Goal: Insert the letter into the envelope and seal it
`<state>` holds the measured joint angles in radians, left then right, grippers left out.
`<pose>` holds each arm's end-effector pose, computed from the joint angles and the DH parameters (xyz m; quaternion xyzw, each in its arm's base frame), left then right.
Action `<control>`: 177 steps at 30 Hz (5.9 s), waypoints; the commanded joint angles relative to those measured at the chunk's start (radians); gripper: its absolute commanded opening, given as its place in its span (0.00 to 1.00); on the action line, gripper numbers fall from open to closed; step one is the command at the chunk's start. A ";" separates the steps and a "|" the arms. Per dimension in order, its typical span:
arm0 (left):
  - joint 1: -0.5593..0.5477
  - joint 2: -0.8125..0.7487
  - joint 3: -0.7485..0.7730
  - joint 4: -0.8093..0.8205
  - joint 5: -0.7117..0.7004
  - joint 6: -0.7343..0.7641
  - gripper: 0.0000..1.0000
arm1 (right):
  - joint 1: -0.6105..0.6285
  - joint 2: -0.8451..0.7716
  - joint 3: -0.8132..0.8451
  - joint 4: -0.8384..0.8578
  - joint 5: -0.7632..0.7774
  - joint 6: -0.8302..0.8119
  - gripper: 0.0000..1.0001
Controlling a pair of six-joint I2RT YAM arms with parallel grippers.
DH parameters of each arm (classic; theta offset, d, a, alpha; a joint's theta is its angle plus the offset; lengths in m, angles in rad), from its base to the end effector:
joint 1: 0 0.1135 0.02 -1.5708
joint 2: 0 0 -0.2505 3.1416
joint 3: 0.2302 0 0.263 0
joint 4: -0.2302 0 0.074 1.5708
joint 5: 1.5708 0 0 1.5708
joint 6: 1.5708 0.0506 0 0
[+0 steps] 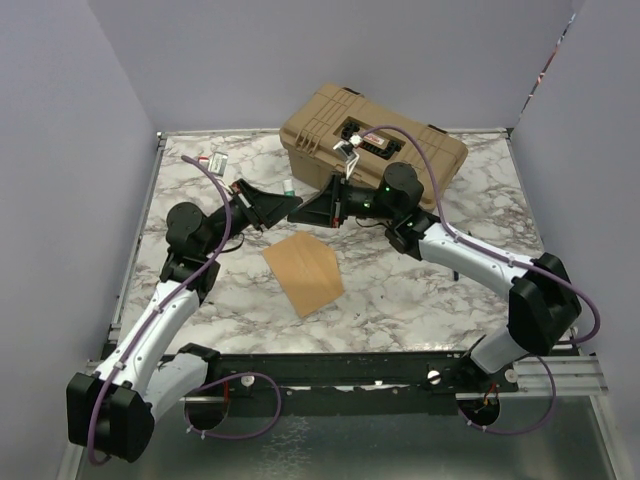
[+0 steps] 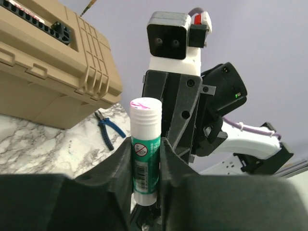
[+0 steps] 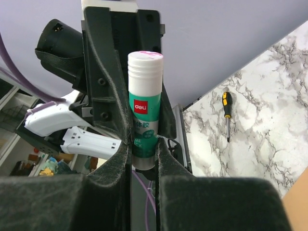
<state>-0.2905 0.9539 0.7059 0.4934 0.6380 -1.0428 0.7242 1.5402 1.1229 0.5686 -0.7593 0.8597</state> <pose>0.2302 -0.1003 0.3410 0.0154 0.6342 -0.6145 0.4690 0.2617 0.2780 0.3316 -0.2395 0.6229 0.6711 0.3230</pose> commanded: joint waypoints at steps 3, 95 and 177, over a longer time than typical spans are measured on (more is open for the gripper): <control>-0.002 -0.005 -0.017 0.005 0.011 0.030 0.00 | -0.001 0.009 0.043 -0.059 -0.048 -0.046 0.20; -0.139 0.152 0.452 -0.916 0.141 1.298 0.00 | -0.319 0.036 0.882 -1.245 0.003 -0.475 0.00; -0.142 -0.100 0.239 -0.665 -0.478 0.714 0.02 | 0.006 0.028 -0.229 -0.916 1.094 -0.382 0.51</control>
<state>-0.4297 0.8669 0.9493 -0.1883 0.1726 -0.3347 0.7319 1.5970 0.8360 -0.2737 0.3405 0.4706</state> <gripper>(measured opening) 0.191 0.487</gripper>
